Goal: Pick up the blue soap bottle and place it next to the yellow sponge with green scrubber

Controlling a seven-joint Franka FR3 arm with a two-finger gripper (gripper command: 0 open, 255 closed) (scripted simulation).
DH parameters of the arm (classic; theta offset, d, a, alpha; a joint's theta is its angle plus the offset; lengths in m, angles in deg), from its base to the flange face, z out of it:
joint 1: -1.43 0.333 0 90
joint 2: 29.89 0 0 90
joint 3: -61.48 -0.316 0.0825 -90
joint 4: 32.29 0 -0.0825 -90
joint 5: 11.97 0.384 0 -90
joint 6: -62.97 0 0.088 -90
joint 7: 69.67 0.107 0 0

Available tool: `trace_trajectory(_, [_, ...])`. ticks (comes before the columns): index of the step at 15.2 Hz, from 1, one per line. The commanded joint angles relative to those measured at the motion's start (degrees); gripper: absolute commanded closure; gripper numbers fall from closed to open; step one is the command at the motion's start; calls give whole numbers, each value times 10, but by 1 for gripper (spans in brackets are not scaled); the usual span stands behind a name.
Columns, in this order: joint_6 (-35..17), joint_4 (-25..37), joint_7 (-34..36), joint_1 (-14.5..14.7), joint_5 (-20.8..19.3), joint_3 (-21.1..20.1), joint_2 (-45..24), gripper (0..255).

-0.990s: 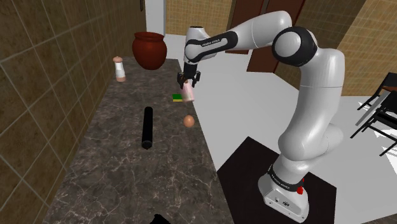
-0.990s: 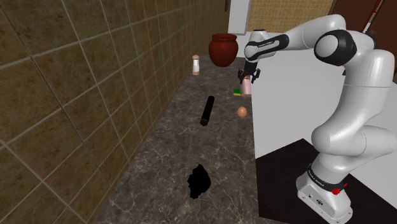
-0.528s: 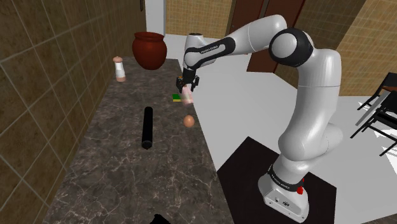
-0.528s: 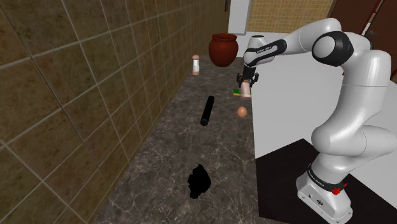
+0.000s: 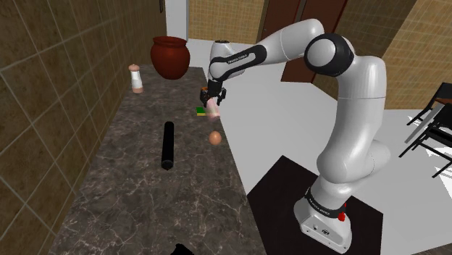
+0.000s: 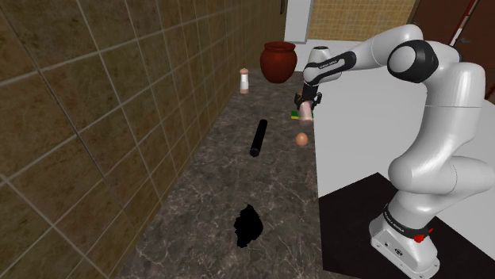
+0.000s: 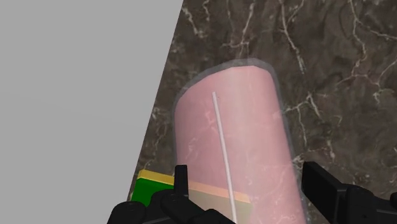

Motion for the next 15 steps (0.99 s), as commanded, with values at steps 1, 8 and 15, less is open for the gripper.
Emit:
trace_trajectory(1, [2, -8, -1, -2, 1, 1, -2, 255])
trace_trajectory(8, [16, -3, -4, -4, 6, -2, 8, 0])
trace_trajectory(15, [57, 13, -12, -9, 19, -8, 35, 0])
